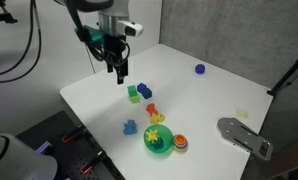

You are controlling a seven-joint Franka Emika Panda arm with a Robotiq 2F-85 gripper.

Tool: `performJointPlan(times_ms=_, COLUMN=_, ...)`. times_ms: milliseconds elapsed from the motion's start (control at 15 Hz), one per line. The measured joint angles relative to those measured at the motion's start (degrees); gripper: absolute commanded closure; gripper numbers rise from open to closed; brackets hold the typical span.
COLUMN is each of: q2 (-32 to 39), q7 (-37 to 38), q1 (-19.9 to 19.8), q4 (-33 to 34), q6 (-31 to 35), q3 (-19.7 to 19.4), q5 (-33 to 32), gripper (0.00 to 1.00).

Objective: Pick up the yellow toy on the right and put it in the green bowl

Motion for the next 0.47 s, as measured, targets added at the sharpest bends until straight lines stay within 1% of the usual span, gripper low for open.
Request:
performJointPlan(times_ms=200, q2=-4.1, q7=-0.3, q1=1.7, q4=1.4, q6=-4.2, q3=1.9, q5=0.0, gripper=0.0)
performJointPlan(times_ms=467, q2=-7.6, q7=-1.2, q1=2.6, q4=1.6, q6=-6.1, q3=2.7, q5=0.0, gripper=0.0)
